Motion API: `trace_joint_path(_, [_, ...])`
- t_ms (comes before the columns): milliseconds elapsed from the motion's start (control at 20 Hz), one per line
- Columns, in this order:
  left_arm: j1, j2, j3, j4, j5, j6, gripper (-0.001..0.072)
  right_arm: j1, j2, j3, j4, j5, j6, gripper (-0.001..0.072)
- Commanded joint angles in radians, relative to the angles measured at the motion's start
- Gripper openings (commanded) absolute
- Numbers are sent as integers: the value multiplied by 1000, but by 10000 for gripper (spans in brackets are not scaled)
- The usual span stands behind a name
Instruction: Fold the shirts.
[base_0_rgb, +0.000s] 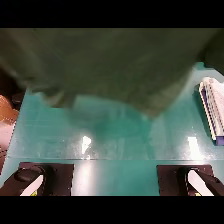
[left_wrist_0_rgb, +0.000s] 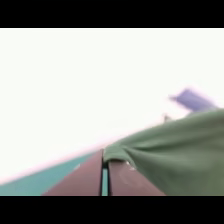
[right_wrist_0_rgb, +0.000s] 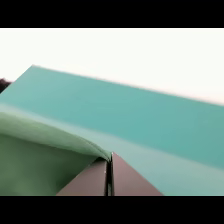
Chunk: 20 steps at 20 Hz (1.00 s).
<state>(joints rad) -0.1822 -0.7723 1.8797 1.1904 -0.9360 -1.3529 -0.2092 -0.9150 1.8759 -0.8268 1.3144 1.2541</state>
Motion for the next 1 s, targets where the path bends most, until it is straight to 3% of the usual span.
trace_joint_path(0, [1, 5, 94, -19, -11, 0, 32, -77, -65, 190, -11, 61, 56, 19])
trace_joint_path(150, [1, -41, 75, 122, -117, -16, 31, -58, -183, 267, -5, 126, 123, 19])
trace_joint_path(300, [2, -165, -13, 312, -269, -108, 32, 77, -283, 122, -16, 127, 142, 19])
trace_joint_path(400, [2, -270, -116, 332, -306, -118, 32, 196, -384, 20, -49, 127, 143, 19])
trace_joint_path(600, [2, -482, -323, 326, -251, -136, 32, 377, -622, -64, -283, 70, 161, 19])
trace_joint_path(950, [2, -795, -390, 345, 8, -138, 34, 439, -934, 72, -294, -71, 162, 19])
